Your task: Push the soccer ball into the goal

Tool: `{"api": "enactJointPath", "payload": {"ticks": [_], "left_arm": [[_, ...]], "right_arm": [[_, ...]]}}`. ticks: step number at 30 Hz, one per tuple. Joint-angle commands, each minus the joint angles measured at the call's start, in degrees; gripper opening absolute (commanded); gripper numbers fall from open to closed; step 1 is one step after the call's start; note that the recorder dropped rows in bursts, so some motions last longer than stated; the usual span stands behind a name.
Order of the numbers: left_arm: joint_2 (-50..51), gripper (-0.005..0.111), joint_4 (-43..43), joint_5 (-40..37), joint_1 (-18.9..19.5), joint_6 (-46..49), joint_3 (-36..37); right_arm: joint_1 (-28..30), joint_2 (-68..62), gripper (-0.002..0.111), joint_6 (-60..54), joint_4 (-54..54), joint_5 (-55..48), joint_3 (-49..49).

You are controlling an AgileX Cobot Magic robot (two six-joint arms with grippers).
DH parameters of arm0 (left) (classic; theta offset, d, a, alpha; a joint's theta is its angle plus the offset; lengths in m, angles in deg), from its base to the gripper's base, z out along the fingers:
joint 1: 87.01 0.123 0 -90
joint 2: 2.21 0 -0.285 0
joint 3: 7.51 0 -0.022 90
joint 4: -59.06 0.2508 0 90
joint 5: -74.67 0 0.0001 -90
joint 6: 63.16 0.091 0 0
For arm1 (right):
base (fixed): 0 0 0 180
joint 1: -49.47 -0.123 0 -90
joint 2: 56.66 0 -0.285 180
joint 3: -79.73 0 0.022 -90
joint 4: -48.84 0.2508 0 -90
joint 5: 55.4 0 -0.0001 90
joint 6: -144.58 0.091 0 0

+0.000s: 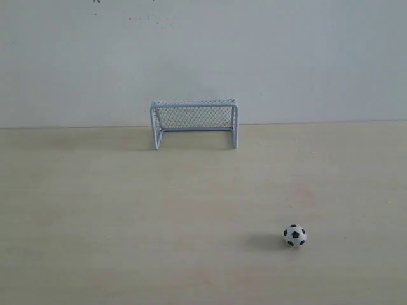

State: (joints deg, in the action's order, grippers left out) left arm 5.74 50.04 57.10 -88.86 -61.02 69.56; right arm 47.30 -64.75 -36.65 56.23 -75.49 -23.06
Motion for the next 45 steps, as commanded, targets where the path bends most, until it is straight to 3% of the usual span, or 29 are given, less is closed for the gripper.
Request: {"api": "enactJointPath", "payload": {"ticks": [1, 13, 17, 19, 26, 31, 37, 45], "left_arm": [[-0.2, 0.004, -0.6, 0.1, 0.1, -0.4, 0.1], [-0.2, 0.004, -0.6, 0.1, 0.1, -0.4, 0.1], [-0.2, 0.004, -0.6, 0.1, 0.1, -0.4, 0.1], [-0.2, 0.004, -0.6, 0.1, 0.1, -0.4, 0.1], [-0.2, 0.004, -0.6, 0.1, 0.1, -0.4, 0.1], [-0.2, 0.004, -0.6, 0.1, 0.1, -0.4, 0.1], [-0.2, 0.004, -0.6, 0.1, 0.1, -0.4, 0.1], [-0.2, 0.004, -0.6, 0.1, 0.1, -0.4, 0.1]], "right_arm": [[0.3, 0.3, 0.000, -0.2, -0.3, 0.4, 0.0], [0.3, 0.3, 0.000, -0.3, -0.3, 0.8, 0.0], [0.3, 0.3, 0.000, -0.3, -0.3, 5.4, 0.0], [0.3, 0.3, 0.000, -0.2, -0.3, 10.2, 0.0], [0.3, 0.3, 0.000, -0.6, 0.0, 41.5, 0.0], [0.3, -2.4, 0.000, -15.8, 7.4, 30.0, -11.4], [0.3, -15.5, 0.000, -19.2, 7.4, 19.2, -24.5], [0.3, -38.7, 0.000, -20.8, 5.4, -9.1, -43.0]]}}
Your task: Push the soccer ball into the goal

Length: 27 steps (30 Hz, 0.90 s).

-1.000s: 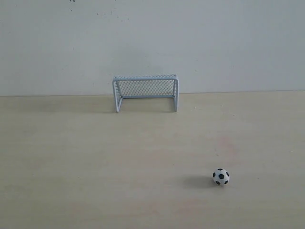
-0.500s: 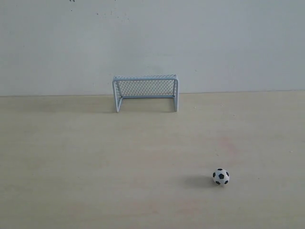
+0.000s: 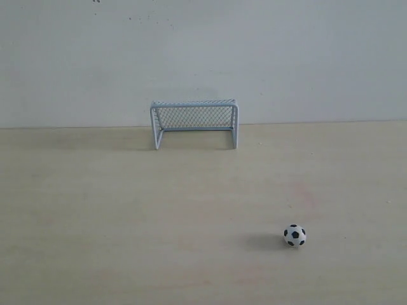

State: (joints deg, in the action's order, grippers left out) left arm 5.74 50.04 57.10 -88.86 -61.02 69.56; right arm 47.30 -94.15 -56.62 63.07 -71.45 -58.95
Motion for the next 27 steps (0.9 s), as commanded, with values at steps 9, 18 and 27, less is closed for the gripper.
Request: {"api": "enactJointPath", "payload": {"ticks": [9, 18, 27], "left_arm": [[-0.2, 0.004, -0.6, 0.1, 0.1, -0.4, 0.1], [-0.2, 0.004, -0.6, 0.1, 0.1, -0.4, 0.1], [-0.2, 0.004, -0.6, 0.1, 0.1, -0.4, 0.1]], "right_arm": [[0.3, -29.1, 0.000, -16.5, -1.7, -27.4, -14.2], [0.3, -42.0, 0.000, -26.8, -1.0, -33.8, -14.2], [0.3, -50.4, 0.000, -45.8, 10.3, -37.6, -14.2]]}}
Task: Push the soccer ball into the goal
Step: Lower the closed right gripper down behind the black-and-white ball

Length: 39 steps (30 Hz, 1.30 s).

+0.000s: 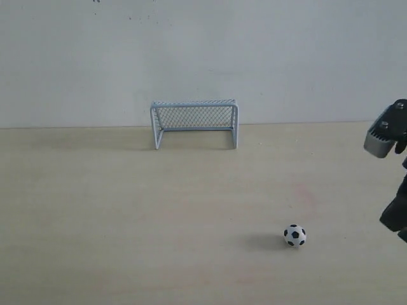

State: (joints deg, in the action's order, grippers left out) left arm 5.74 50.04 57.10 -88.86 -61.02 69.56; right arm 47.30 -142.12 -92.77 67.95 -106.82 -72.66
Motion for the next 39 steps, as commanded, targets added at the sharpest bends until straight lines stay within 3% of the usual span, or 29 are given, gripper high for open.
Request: {"api": "enactJointPath", "payload": {"ticks": [1, 6, 17, 27, 39], "left_arm": [[-0.2, 0.004, -0.6, 0.1, 0.1, -0.4, 0.1], [-0.2, 0.004, -0.6, 0.1, 0.1, -0.4, 0.1], [-0.2, 0.004, -0.6, 0.1, 0.1, -0.4, 0.1], [-0.2, 0.004, -0.6, 0.1, 0.1, -0.4, 0.1], [-0.2, 0.004, -0.6, 0.1, 0.1, -0.4, 0.1]], "right_arm": [[0.2, -3.3, 0.000, -10.8, 6.7, -2.6, -0.5], [-4.8, -7.5, 0.000, -13.9, 5.8, -2.0, -0.5], [-19.2, -13.3, 0.000, -13.4, -14.9, 4.0, -2.5], [-20.2, -13.4, 0.000, -13.4, -12.2, 13.9, -2.5], [-20.2, -13.4, 0.000, -13.3, -12.1, 16.4, -2.5]]}}
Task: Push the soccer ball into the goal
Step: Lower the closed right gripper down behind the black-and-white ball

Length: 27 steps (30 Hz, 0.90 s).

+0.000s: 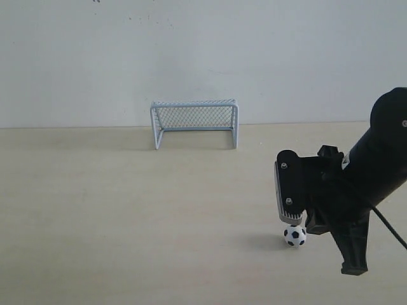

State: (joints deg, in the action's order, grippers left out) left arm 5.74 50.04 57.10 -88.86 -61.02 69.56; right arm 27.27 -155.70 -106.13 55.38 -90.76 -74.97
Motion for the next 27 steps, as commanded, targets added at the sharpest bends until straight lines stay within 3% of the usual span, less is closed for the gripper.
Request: {"api": "enactJointPath", "payload": {"ticks": [1, 19, 27], "left_arm": [[-0.2, 0.004, -0.6, 0.1, 0.1, -0.4, 0.1], [-0.2, 0.004, -0.6, 0.1, 0.1, -0.4, 0.1], [-0.2, 0.004, -0.6, 0.1, 0.1, -0.4, 0.1]], "right_arm": [[-0.1, 0.2, 0.000, 0.1, 0.4, 0.3, -0.2], [-0.1, 0.2, 0.000, 0.1, 0.5, 0.5, -0.2], [-0.1, 0.2, 0.000, 0.3, 9.2, 0.4, -0.2]]}}
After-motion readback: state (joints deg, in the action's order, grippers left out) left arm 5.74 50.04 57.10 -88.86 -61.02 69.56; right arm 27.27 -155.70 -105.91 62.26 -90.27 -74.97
